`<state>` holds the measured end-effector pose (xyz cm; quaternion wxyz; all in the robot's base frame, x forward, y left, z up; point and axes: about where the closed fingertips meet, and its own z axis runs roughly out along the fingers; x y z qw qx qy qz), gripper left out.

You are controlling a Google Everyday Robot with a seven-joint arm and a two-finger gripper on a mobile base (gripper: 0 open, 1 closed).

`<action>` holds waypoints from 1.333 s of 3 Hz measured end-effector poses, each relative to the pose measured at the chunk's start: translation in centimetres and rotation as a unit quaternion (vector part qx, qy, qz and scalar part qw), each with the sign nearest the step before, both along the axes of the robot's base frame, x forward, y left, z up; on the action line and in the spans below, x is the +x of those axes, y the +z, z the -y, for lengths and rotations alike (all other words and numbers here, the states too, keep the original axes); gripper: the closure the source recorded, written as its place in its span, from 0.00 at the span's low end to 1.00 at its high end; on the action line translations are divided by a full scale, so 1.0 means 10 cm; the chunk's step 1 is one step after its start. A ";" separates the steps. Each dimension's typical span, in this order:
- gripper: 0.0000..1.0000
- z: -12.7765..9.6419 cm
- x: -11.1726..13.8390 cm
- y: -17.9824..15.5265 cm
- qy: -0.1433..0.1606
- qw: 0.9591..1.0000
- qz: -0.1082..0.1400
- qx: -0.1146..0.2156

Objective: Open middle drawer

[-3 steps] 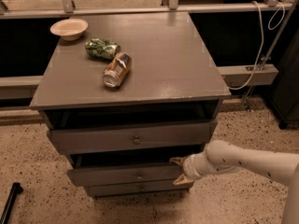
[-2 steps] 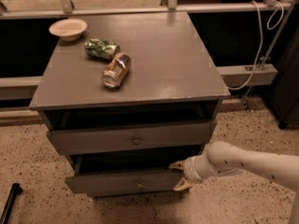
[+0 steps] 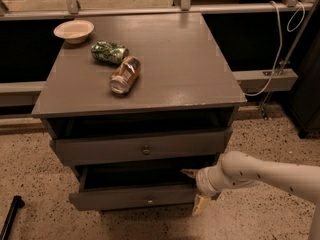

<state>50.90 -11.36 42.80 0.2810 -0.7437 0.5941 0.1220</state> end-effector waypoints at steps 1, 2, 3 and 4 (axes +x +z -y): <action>0.00 0.00 0.00 0.00 0.000 1.000 0.000 0.000; 0.00 0.00 0.00 -0.10 0.006 0.999 -0.032 -0.018; 0.13 0.07 -0.16 -0.24 0.024 0.992 -0.113 -0.050; 0.13 0.16 -0.32 -0.18 0.035 0.986 -0.149 -0.063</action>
Offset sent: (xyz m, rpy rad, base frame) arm 0.0002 -0.0029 -0.0262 -0.1143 0.1947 0.0333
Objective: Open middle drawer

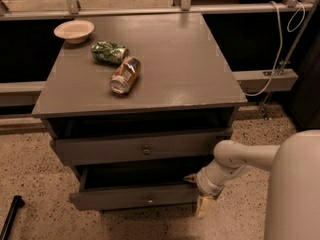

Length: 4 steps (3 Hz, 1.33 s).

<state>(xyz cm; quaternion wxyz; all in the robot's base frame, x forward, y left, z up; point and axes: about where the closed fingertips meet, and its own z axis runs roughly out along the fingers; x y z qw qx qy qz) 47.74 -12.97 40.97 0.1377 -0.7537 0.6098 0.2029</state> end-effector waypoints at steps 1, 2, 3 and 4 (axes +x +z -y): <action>0.19 0.11 -0.33 0.17 0.009 0.999 -0.035 -0.013; 0.29 0.17 -0.64 0.27 0.023 0.997 -0.076 -0.018; 0.27 0.16 -0.86 0.47 0.056 0.992 -0.109 0.011; 0.27 0.17 -0.90 0.71 0.080 0.991 -0.105 0.038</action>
Offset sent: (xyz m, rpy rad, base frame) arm -0.1030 -0.0277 0.0441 -0.0476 0.2613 0.0832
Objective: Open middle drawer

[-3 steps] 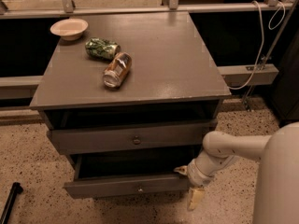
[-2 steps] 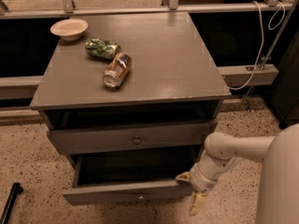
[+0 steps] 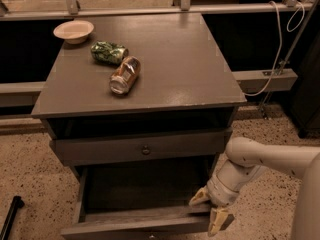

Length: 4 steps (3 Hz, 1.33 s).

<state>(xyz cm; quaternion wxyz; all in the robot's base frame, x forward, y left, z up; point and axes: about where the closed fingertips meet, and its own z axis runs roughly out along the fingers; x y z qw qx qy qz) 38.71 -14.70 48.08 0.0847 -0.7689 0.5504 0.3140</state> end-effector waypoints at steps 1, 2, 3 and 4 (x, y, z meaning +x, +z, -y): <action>0.46 0.03 -0.02 0.25 -0.014 0.999 0.047 0.013; 0.69 -0.12 0.36 0.17 -0.038 0.991 0.125 0.008; 0.93 -0.37 0.76 -0.04 -0.048 0.982 0.182 -0.005; 1.00 -0.59 1.02 -0.32 -0.048 0.976 0.213 -0.019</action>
Offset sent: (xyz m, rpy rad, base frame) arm 0.1013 0.0386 0.0014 -0.0025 -0.4733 -0.1388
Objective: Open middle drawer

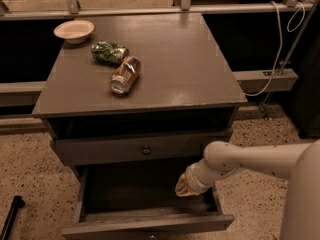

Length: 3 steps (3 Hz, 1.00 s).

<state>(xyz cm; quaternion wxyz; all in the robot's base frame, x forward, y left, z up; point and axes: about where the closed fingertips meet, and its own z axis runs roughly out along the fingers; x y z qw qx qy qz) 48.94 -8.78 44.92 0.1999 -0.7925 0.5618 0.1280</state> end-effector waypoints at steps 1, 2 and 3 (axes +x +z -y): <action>1.00 -0.02 0.03 -0.34 -0.002 1.000 -0.008 -0.010; 1.00 0.04 -0.05 -0.59 -0.004 0.999 -0.039 -0.002; 1.00 0.11 -0.37 -0.69 0.015 0.994 -0.105 0.005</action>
Offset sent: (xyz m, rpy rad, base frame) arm -0.0393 -0.0228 -0.0846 0.0276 0.2592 0.0324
